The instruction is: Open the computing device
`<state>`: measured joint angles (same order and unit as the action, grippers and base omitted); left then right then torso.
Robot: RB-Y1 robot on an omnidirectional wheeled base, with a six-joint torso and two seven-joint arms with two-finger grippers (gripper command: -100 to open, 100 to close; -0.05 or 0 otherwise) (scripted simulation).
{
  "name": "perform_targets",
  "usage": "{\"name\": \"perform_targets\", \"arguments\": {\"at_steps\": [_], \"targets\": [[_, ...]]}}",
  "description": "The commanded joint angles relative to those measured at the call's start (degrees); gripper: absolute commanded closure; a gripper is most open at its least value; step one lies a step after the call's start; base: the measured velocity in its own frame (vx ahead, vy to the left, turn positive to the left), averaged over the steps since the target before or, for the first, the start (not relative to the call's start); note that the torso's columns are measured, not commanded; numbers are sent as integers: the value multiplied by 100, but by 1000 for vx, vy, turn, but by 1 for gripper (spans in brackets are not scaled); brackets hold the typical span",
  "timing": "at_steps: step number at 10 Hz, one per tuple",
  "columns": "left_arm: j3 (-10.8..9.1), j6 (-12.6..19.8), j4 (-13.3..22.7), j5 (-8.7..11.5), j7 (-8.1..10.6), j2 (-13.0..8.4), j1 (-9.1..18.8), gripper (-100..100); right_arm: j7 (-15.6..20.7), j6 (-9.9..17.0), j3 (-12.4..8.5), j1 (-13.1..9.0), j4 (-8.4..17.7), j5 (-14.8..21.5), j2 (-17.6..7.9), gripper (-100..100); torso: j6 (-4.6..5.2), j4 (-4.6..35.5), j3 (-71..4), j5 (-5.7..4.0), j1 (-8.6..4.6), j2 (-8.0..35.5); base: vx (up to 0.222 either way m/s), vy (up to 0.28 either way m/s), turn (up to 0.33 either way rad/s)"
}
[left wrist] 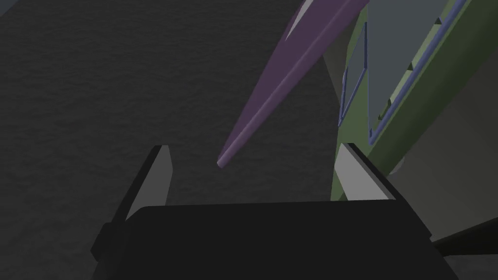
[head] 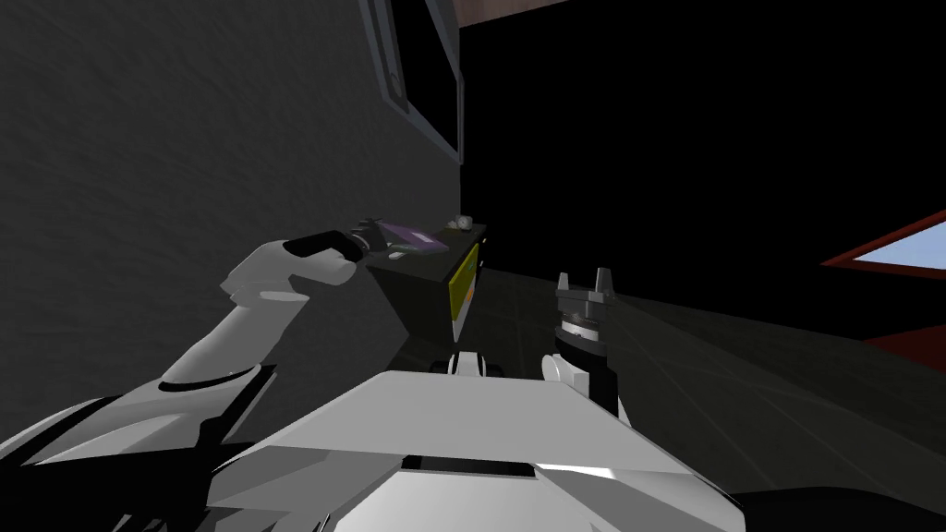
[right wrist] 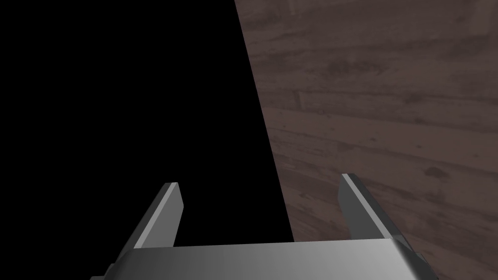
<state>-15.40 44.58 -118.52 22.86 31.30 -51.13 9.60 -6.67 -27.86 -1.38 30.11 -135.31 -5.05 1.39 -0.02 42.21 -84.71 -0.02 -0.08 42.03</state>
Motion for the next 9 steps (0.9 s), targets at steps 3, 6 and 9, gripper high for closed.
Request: {"name": "perform_targets", "arguments": {"at_steps": [3,6,9], "targets": [[499,-261,779,-132,230,-159,587,-100,0,0,0,-1,0,0,0,0,31,0,10,4,10,25,-85,34,-154],[585,-261,1255,-132,230,-159,707,-100,0,0,0,1,0,0,0,0,2,-3,-6,-1,-4,-9,-35,0,-4],[1076,-506,1800,-245,458,-314,1275,-100,0,0,0,-1,0,0,0,0,12,7,16,4,15,27,-116,25,-165]]}}
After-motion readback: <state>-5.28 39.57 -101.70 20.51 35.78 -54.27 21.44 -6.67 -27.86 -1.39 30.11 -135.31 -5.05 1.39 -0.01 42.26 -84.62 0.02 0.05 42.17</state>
